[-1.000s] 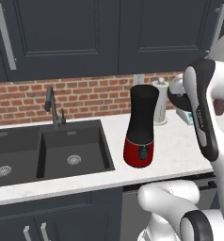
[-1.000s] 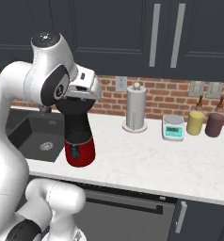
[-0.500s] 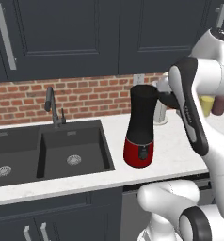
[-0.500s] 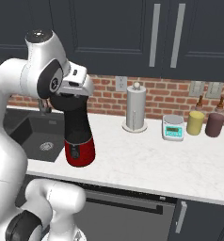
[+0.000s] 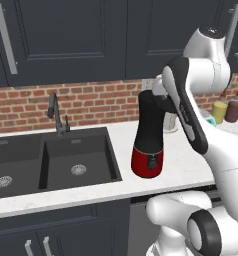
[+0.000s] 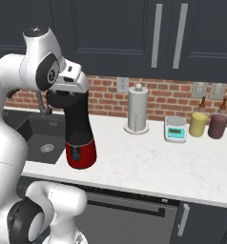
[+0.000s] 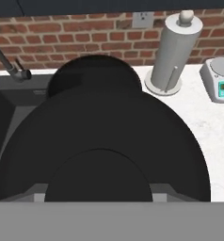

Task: Close the lid blender by securely placing the lid on top.

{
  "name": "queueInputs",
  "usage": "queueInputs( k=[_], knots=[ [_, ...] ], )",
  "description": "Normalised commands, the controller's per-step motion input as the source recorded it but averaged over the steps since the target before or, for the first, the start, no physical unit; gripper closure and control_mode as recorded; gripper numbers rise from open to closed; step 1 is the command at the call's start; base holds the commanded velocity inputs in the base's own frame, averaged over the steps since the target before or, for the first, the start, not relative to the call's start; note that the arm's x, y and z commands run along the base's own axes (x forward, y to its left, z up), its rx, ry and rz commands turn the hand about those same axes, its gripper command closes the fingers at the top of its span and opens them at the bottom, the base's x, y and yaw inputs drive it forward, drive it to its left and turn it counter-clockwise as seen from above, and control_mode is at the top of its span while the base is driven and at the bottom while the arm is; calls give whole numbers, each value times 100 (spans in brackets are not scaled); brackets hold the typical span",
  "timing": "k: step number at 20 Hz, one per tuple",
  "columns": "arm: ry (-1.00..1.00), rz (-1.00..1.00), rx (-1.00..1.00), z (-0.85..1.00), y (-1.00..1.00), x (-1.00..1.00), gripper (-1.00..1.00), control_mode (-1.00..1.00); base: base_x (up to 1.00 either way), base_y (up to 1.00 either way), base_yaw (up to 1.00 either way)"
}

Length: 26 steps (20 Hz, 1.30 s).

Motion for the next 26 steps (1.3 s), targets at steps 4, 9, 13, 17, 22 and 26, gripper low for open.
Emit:
queueInputs(
  k=[4, 9, 13, 17, 22, 26],
  knots=[
    [5, 0, 0, -6, 12, 28, 100, -100, 0, 0, 0],
    [5, 0, 0, -12, 1, 28, 100, -100, 0, 0, 0],
    [4, 0, 0, -18, 0, 25, 100, -100, 0, 0, 0],
    [4, 0, 0, -18, 0, 28, 100, -100, 0, 0, 0],
    [1, 0, 0, -12, 0, 24, 100, -100, 0, 0, 0],
    [0, 0, 0, -7, 0, 26, 100, -100, 0, 0, 0]
  ],
)
